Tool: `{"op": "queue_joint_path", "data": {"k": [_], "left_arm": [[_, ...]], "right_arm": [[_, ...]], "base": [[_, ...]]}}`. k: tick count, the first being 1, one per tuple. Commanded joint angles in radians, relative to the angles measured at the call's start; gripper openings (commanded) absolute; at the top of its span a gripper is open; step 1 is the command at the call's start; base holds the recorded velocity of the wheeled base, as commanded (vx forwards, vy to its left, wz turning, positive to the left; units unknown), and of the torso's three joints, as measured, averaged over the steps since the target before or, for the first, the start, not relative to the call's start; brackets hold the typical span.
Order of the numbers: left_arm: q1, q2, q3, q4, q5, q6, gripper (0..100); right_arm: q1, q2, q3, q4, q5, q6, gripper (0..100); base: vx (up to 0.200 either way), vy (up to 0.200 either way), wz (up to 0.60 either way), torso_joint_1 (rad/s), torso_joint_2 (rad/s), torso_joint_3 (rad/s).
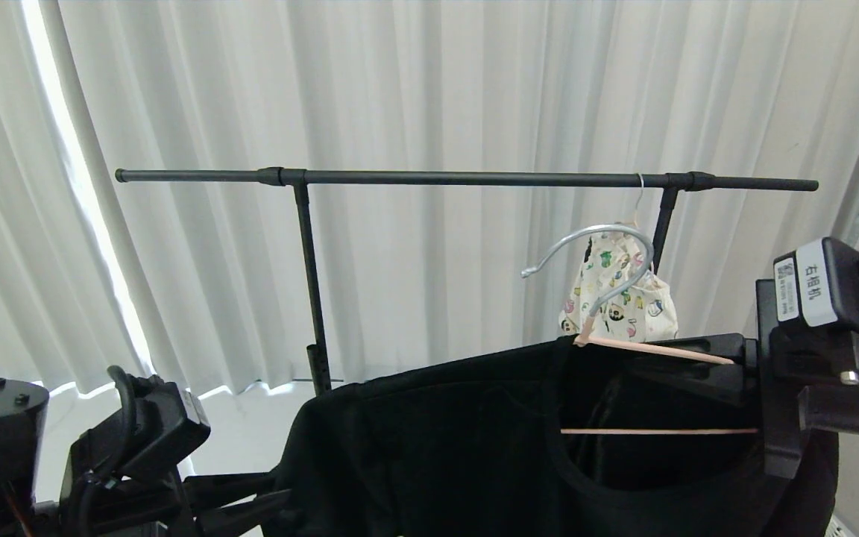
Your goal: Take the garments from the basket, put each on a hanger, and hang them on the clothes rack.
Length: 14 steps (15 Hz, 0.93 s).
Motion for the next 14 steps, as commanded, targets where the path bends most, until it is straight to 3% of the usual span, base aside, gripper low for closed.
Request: {"op": "queue_joint_path", "data": {"k": [1,3,6,7,10,14], "left_arm": [[0.0,0.048,-0.035,-0.002,0.0,0.0,0],[0.006,0.059,-0.039,-0.002,0.0,0.001,0],[0.092,0.061,-0.035,-0.002,0.006,0.006,0],[0.155,0.061,-0.035,-0.002,0.016,0.011,0],[0.247,0.061,-0.025,-0.002,0.075,0.011,0],[0.253,0.016,-0.025,-0.002,0.075,0.011,0]], "right_arm": [[0.002,-0.008,-0.002,0.001,0.0,-0.001,0],[0.0,-0.013,0.0,0.001,0.0,0.0,0],[0.0,-0.013,0.0,0.001,-0.001,0.0,0],[-0.001,-0.013,0.0,0.001,-0.003,0.0,0],[-0.004,-0.014,0.0,0.0,-0.006,0.002,0],[-0.014,-0.022,-0.002,0.0,-0.007,0.002,0]], "base": [[0.0,0.0,0.0,0.0,0.0,0.0],[0.0,0.0,0.0,0.0,0.0,0.0],[0.0,0.0,0.0,0.0,0.0,0.0],[0.0,0.0,0.0,0.0,0.0,0.0],[0.0,0.0,0.0,0.0,0.0,0.0],[0.0,0.0,0.0,0.0,0.0,0.0]]}}
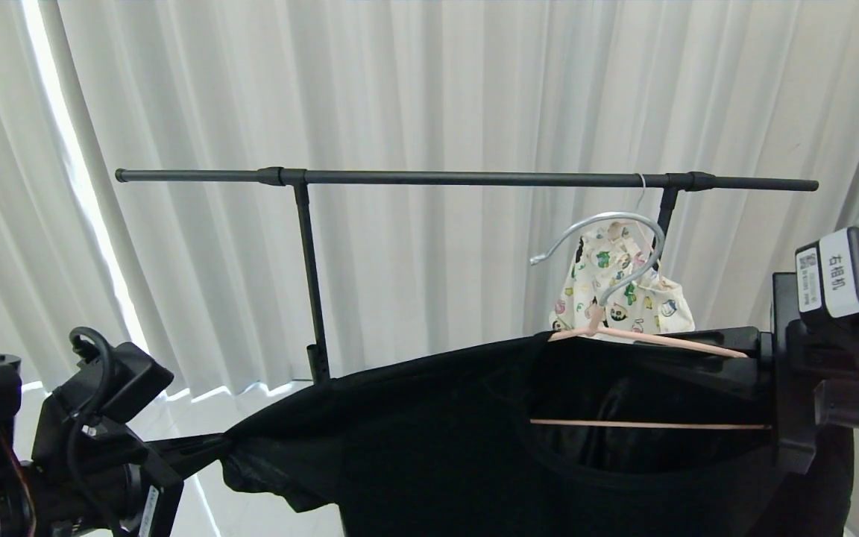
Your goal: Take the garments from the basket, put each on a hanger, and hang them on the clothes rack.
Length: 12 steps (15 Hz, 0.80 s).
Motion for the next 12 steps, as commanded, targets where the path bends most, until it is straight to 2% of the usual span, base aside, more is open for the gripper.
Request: {"op": "queue_joint_path", "data": {"k": [1,6,8,12], "left_arm": [[0.003,-0.024,0.003,0.0,0.002,0.001,0],[0.04,-0.035,0.002,0.0,0.045,-0.007,0],[-0.01,-0.061,-0.011,0.0,0.047,-0.001,0],[-0.016,-0.073,-0.008,0.0,0.047,-0.001,0]], "right_arm": [[-0.003,-0.001,-0.002,-0.001,0.0,-0.001,0],[-0.014,-0.012,-0.003,-0.001,-0.012,0.012,0],[-0.014,-0.013,-0.005,-0.001,-0.024,0.013,0],[-0.016,-0.019,-0.002,-0.001,-0.035,0.016,0]], "base": [[0.0,0.0,0.0,0.0,0.0,0.0],[0.0,0.0,0.0,0.0,0.0,0.0],[0.0,0.0,0.0,0.0,0.0,0.0],[0.0,0.0,0.0,0.0,0.0,0.0]]}}
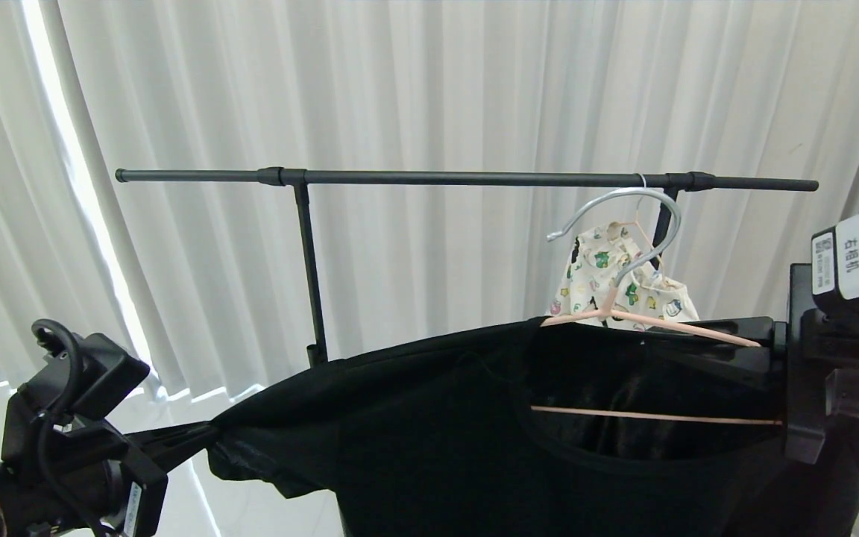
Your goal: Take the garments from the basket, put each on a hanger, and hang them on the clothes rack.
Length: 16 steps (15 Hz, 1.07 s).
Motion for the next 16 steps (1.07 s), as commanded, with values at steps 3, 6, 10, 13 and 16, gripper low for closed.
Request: {"op": "queue_joint_path", "data": {"k": [3,6,10,13,16], "left_arm": [[-0.003,-0.007,0.0,-0.001,-0.001,0.0,100],[-0.003,-0.007,0.0,-0.001,-0.002,-0.001,100],[-0.003,-0.012,0.002,-0.001,-0.004,-0.003,100],[-0.003,-0.033,0.005,-0.001,-0.008,-0.009,100],[-0.005,-0.052,0.003,-0.001,-0.011,-0.06,100]], "right_arm": [[-0.001,-0.001,-0.001,0.0,-0.001,0.001,0],[-0.001,-0.001,-0.002,0.0,-0.001,-0.001,0],[-0.011,-0.001,-0.002,0.0,-0.001,-0.001,0],[-0.055,-0.001,-0.001,0.0,-0.001,0.001,0],[-0.093,-0.001,0.004,0.0,0.0,0.007,0]], "base": [[0.0,0.0,0.0,0.0,0.0,0.0],[0.0,0.0,0.0,0.0,0.0,0.0],[0.0,0.0,0.0,0.0,0.0,0.0],[0.0,0.0,0.0,0.0,0.0,0.0],[0.0,0.0,0.0,0.0,0.0,0.0]]}}
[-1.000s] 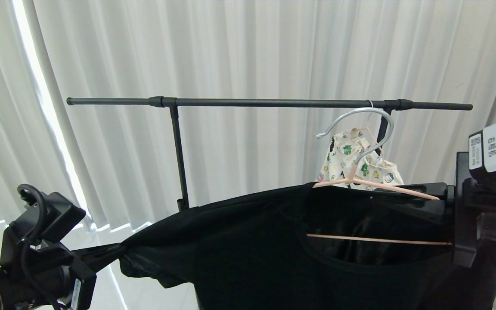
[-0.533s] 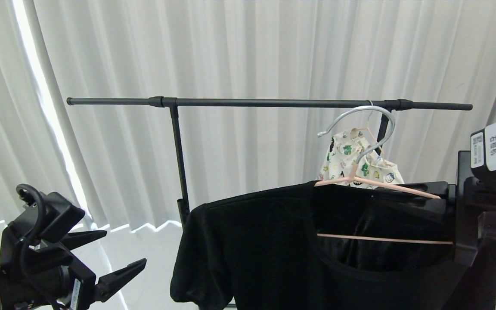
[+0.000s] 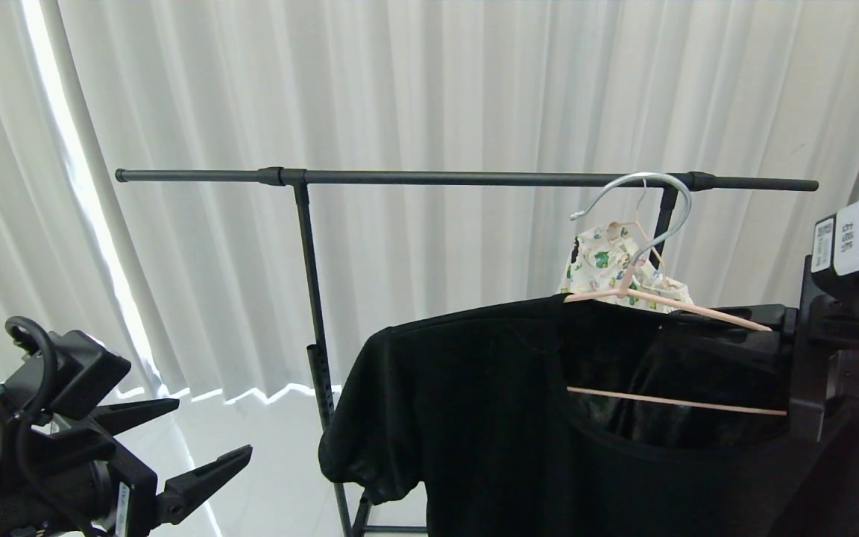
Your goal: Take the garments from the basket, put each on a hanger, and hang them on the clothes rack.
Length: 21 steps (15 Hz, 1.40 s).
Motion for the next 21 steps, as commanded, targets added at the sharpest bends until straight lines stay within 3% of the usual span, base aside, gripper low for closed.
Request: {"op": "queue_joint_path", "data": {"k": [1,4,6,8,11,13,15,17,21], "left_arm": [[-0.018,-0.028,-0.007,-0.002,-0.004,-0.03,100],[-0.018,-0.064,-0.058,-0.002,-0.004,-0.131,100],[-0.013,-0.06,-0.11,-0.001,0.002,-0.175,100],[-0.01,-0.06,-0.138,-0.001,0.05,-0.18,100],[-0.012,-0.05,-0.113,-0.001,0.162,-0.152,100],[-0.01,-0.019,-0.11,-0.001,0.221,-0.091,100],[-0.012,0.013,-0.093,-0.001,0.313,-0.013,100],[-0.013,0.021,-0.092,-0.001,0.336,-0.004,100],[-0.013,0.015,-0.093,-0.001,0.363,0.0,100]], "right_arm": [[-0.034,0.001,0.011,0.001,0.001,0.016,0],[-0.132,-0.009,0.055,0.008,-0.004,0.029,0],[-0.162,-0.009,0.067,0.012,-0.045,0.073,0],[-0.16,0.0,0.069,0.061,-0.188,0.178,0],[-0.16,0.001,0.069,0.107,-0.245,0.279,0],[-0.16,0.009,0.069,0.111,-0.314,0.34,0],[-0.163,0.055,0.037,0.104,-0.323,0.429,0],[-0.163,0.113,-0.032,0.102,-0.337,0.521,0],[-0.163,0.202,-0.103,0.016,-0.463,0.675,0]], "base": [[0.0,0.0,0.0,0.0,0.0,0.0],[0.0,0.0,0.0,0.0,0.0,0.0],[0.0,0.0,0.0,0.0,0.0,0.0],[0.0,0.0,0.0,0.0,0.0,0.0],[0.0,0.0,0.0,0.0,0.0,0.0],[0.0,0.0,0.0,0.0,0.0,0.0],[0.0,0.0,0.0,0.0,0.0,0.0],[0.0,0.0,0.0,0.0,0.0,0.0],[0.0,0.0,0.0,0.0,0.0,0.0]]}}
